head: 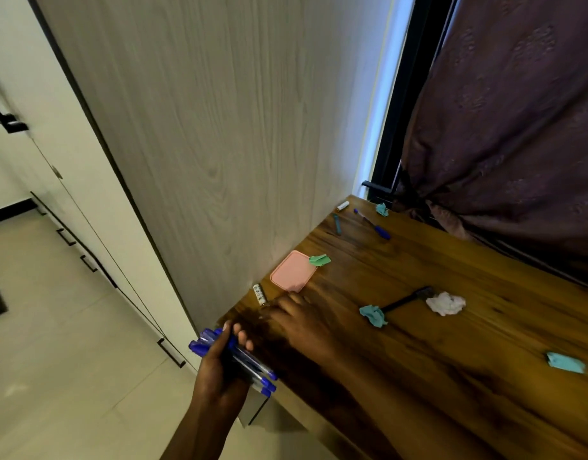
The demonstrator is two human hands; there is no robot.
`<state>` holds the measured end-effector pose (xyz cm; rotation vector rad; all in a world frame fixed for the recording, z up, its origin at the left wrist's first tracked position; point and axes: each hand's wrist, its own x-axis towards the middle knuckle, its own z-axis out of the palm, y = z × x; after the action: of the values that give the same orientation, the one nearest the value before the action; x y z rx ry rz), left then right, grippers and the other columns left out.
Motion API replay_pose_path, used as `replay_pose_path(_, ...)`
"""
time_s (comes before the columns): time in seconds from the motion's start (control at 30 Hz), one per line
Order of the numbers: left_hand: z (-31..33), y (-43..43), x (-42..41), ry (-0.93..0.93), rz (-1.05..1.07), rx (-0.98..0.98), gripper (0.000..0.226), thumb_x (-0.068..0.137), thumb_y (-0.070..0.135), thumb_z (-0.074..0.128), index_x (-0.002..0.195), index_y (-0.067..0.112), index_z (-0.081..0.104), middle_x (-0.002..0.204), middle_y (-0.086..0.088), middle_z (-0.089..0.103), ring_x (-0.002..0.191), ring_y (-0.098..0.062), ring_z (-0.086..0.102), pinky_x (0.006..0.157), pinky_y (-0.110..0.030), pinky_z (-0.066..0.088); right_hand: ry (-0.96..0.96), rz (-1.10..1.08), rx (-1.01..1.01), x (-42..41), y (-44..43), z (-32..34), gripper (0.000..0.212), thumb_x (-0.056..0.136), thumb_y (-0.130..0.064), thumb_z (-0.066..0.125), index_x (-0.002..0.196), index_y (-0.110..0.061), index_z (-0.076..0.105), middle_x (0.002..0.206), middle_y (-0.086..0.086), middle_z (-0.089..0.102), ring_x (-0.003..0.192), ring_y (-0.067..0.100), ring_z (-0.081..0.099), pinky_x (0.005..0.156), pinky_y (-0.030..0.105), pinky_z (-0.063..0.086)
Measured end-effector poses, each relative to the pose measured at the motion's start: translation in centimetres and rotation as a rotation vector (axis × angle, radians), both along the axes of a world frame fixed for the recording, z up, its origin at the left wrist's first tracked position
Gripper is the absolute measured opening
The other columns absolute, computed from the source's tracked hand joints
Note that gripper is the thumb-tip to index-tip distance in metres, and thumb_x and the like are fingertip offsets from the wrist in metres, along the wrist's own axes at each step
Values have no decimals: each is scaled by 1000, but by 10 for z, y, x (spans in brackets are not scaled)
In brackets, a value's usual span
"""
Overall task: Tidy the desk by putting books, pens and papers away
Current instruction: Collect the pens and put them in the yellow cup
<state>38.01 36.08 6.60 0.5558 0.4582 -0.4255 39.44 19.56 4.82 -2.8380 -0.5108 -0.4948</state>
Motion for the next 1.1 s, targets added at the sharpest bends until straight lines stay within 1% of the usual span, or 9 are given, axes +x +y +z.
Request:
replay_pose_path(0.1, -6, -7, 5, 3, -94, -15, 13, 85, 22, 57, 93, 15, 65, 72, 1, 67, 60, -11, 64, 57, -23, 56, -228, -89, 295, -22, -7, 21, 24, 79, -20, 64, 103, -25, 59, 101, -5, 61, 93, 6, 55, 76, 12, 49)
replay_pose_path(0.27, -2, -31, 9, -21, -212, -50, 49, 57, 32, 87, 97, 11, 68, 85, -5, 72, 72, -16, 70, 64, -29, 59, -388, -174, 732, -66, -7, 48, 10, 84, -21, 60, 93, -23, 55, 97, -14, 54, 90, -1, 57, 71, 10, 50)
replay_pose_path(0.4, 1, -53, 9, -48, -259, -46, 47, 75, 47, 61, 108, 13, 65, 101, -8, 70, 90, -22, 69, 77, -39, 58, -121, -301, 997, -89, 2, 25, 13, 77, -37, 65, 86, -40, 56, 94, -23, 62, 86, 0, 62, 69, 12, 51)
replay_pose_path(0.57, 1, -73, 8, -62, -301, 12, 19, 74, 32, 63, 84, 16, 63, 66, 1, 59, 58, -12, 57, 57, -25, 53, 79, -367, 1064, -108, -11, 30, 22, 71, -56, 64, 78, -35, 59, 86, -24, 66, 82, 0, 63, 69, 13, 49)
replay_pose_path(0.63, 0, -78, 6, -55, -311, 22, 14, 75, 29, 63, 76, 16, 61, 59, 2, 55, 54, -11, 54, 55, -25, 50, 67, -473, 1096, -111, -30, 39, 14, 77, -48, 66, 81, -37, 59, 85, -16, 68, 85, 2, 63, 70, 15, 50)
replay_pose_path(0.73, 1, -82, 5, -65, -270, 8, 15, 76, 30, 61, 78, 15, 61, 57, 3, 55, 49, -9, 53, 49, -20, 50, 23, -658, 864, -102, -86, 34, 11, 89, -21, 60, 93, -32, 60, 97, -12, 65, 92, 2, 61, 73, 16, 49)
replay_pose_path(0.87, -1, -84, 5, -32, -277, 22, 24, 80, 38, 58, 80, 15, 61, 57, 2, 57, 47, -8, 55, 47, -18, 50, 103, -716, 335, -78, -168, -2, 31, 86, -4, 56, 116, -12, 63, 116, 5, 63, 108, 23, 57, 85, 26, 41)
replay_pose_path(0.97, -3, -87, 5, 12, -287, 28, 27, 85, 42, 56, 82, 15, 61, 61, 2, 59, 52, -9, 56, 52, -21, 51, 239, -512, 52, -65, -186, -15, 31, 85, -21, 64, 116, -18, 65, 116, 3, 64, 107, 26, 56, 86, 29, 42)
replay_pose_path(1.1, -1, -89, 4, 28, -305, 18, 23, 77, 37, 63, 85, 15, 62, 67, 1, 59, 64, -11, 55, 68, -26, 45, 182, -330, -173, -54, -187, -14, 32, 70, -30, 79, 100, -23, 70, 92, -6, 69, 82, 17, 64, 69, 24, 50)
